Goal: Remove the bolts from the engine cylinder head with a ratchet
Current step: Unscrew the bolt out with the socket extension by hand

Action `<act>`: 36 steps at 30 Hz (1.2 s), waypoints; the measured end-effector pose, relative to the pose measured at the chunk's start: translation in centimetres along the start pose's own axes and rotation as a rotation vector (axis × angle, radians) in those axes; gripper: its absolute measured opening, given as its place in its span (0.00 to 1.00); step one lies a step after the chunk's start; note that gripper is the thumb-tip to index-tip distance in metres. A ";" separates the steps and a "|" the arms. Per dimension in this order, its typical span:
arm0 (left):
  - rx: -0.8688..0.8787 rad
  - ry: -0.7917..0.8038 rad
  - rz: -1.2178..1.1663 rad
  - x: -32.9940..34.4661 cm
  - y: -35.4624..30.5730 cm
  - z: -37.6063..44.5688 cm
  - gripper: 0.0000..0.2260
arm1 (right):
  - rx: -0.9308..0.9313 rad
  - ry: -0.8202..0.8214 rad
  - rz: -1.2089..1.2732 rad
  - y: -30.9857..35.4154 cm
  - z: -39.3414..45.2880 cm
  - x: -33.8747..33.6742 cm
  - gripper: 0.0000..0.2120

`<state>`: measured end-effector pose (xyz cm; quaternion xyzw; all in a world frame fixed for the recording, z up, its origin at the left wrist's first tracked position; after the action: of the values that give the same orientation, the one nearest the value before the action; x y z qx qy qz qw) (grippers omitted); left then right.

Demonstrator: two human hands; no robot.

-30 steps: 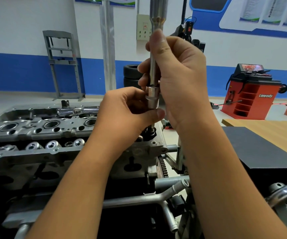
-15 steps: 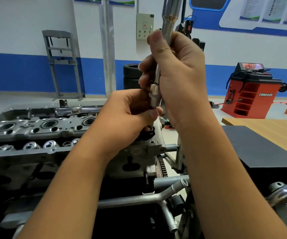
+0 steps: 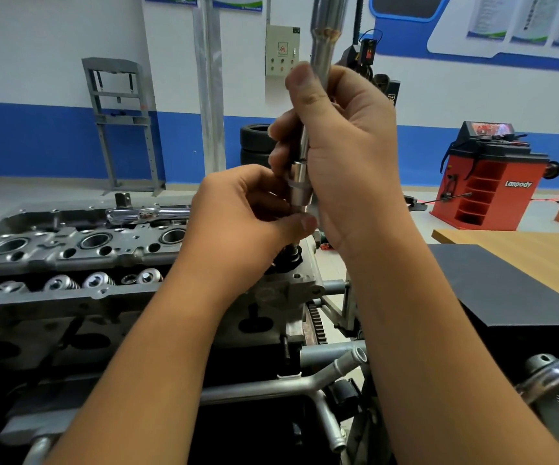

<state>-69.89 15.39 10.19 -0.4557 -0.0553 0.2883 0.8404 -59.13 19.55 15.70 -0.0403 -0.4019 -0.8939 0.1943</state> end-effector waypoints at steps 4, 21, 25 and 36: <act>-0.005 0.044 -0.027 -0.1 -0.1 -0.1 0.12 | -0.007 -0.005 0.001 -0.2 0.1 -0.1 0.10; -0.005 0.060 -0.010 -0.1 -0.2 -0.1 0.13 | -0.012 -0.022 0.000 -0.5 0.3 -0.2 0.09; -0.020 0.001 0.007 -0.2 -0.1 0.0 0.12 | -0.018 -0.013 -0.008 -0.6 0.1 -0.2 0.07; 0.016 -0.004 0.077 0.4 -0.3 -0.2 0.10 | 0.019 -0.032 0.025 -0.9 0.3 -0.4 0.08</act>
<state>-69.37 15.29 10.21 -0.4502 -0.0372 0.3216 0.8322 -59.18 20.45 15.22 -0.0578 -0.4127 -0.8869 0.1995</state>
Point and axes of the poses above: each hand's wrist, its own z-axis towards the middle knuckle, its own x-axis out of the palm, y = z × x, the point moved 1 cm from there along z, towards the middle knuckle, and after that the axes turned 7 degrees about -y, right-handed, at the moved point
